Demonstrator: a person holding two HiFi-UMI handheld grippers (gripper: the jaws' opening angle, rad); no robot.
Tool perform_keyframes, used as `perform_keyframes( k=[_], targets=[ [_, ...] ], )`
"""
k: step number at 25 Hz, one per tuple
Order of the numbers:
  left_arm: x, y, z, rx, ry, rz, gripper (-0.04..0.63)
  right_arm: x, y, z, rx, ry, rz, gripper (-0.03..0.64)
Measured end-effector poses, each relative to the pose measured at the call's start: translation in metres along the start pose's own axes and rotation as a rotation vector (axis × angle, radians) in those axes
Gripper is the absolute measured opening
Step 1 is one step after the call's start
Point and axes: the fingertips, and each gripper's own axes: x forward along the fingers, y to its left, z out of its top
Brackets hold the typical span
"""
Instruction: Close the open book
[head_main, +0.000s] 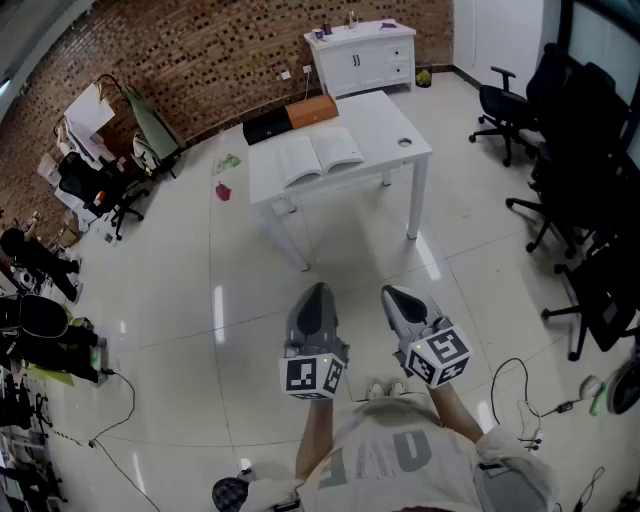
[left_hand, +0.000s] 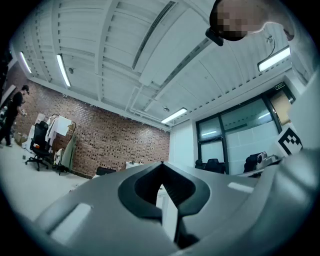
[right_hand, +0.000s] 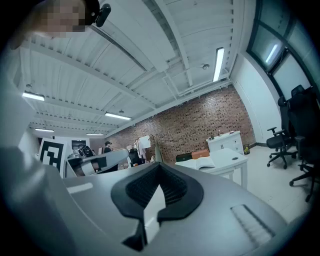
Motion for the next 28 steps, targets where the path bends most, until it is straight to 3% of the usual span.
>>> perform_keyframes(
  k=[13,28],
  targets=[
    [0.006,0.010,-0.011,0.017,0.027,0.032,0.014,0.017,-0.006,-0.007,-0.009,0.027,0.007,0.002],
    [0.017,0.027,-0.027,-0.018,0.047,0.092,0.014,0.026,-0.032,-0.011,0.051,0.019,0.023,0.003]
  ],
)
